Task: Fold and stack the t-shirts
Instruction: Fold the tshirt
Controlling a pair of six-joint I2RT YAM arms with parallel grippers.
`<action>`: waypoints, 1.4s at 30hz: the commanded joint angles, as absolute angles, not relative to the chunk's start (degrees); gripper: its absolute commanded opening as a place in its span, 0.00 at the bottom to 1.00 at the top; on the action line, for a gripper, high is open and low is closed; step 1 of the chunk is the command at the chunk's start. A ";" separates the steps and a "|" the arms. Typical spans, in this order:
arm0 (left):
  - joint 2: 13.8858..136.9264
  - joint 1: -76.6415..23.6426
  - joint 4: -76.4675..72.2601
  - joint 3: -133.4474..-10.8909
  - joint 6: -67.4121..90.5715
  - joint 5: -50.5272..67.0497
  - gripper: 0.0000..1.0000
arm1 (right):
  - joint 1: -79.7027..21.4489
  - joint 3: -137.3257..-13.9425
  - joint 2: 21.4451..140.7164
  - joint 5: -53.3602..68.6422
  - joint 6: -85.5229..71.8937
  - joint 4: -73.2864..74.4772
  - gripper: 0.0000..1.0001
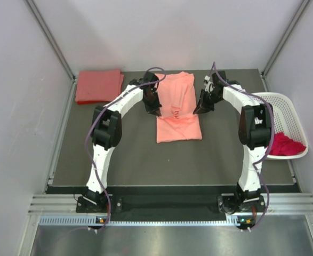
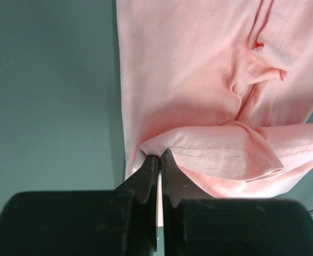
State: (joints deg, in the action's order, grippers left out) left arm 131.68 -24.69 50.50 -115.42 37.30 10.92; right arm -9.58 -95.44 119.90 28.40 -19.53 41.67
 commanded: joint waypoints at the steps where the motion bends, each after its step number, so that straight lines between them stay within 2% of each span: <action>1: 132.10 -24.00 50.10 -118.04 37.09 11.78 0.00 | -8.35 -99.40 121.29 29.71 -19.16 41.66 0.00; 14: 135.35 -22.94 49.04 -120.76 37.97 13.27 0.00 | -7.47 -103.44 125.86 32.43 -20.04 41.04 0.01; 21: 136.23 -22.06 47.37 -121.03 38.76 15.02 0.01 | -6.86 -106.08 128.40 33.57 -20.65 40.96 0.11; 22: 136.32 -21.97 46.85 -121.03 38.85 15.29 0.05 | -6.86 -106.87 128.67 33.57 -20.74 41.04 0.14; 23: 136.23 -21.89 46.93 -121.29 38.76 15.21 0.13 | -6.86 -107.40 129.02 33.66 -20.83 41.39 0.18; 24: 136.23 -21.88 47.28 -121.64 38.76 14.51 0.27 | -6.77 -108.19 129.63 33.75 -20.66 41.83 0.28; 26: 135.01 -21.88 49.38 -123.12 37.36 11.62 0.33 | -6.50 -111.26 130.25 33.58 -19.43 45.25 0.34; 27: 134.13 -21.97 50.00 -123.57 35.70 8.12 0.43 | -6.42 -113.01 129.99 30.96 -18.81 46.66 0.43; 28: 132.82 -21.97 50.53 -123.49 34.81 6.17 0.51 | -6.42 -113.81 129.47 29.20 -18.03 48.50 0.48; 30: 128.86 -21.97 52.46 -122.87 33.06 3.44 0.55 | -6.50 -114.52 126.76 26.21 -14.60 53.60 0.57; 33: 119.57 -22.06 51.51 -116.57 31.55 2.89 0.54 | -7.38 -106.22 118.94 18.84 -11.52 54.58 0.61; 35: 115.68 -22.41 48.62 -107.29 32.51 9.44 0.53 | -8.17 -101.28 114.63 17.41 -10.11 53.71 0.61; 38: 109.79 -24.78 39.93 -93.99 34.98 17.64 0.54 | -8.96 -89.24 105.77 21.69 -9.49 49.41 0.63; 40: 106.02 -26.97 34.29 -86.01 36.38 17.58 0.57 | -8.97 -78.91 102.67 25.73 -9.84 43.35 0.64; 42: 104.51 -27.51 32.00 -82.11 37.44 18.71 0.57 | -9.05 -73.59 99.07 26.98 -10.02 39.92 0.64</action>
State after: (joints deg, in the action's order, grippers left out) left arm 105.69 -25.50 39.90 -87.94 35.64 14.09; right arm -8.36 -80.71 103.18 23.75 -11.51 46.54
